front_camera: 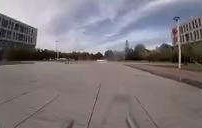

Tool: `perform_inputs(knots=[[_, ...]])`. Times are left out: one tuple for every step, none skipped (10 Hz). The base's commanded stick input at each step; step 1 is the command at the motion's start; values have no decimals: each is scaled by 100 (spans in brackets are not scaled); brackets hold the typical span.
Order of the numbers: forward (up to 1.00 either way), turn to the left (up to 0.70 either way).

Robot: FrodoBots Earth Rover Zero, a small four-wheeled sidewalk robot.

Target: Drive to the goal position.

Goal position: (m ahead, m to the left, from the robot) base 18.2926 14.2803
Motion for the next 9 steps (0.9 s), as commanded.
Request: perform_inputs(knots=[[100,27],[100,27],[100,12],[100,0],[100,0],[100,0],[100,0],[100,0],[100,0]])
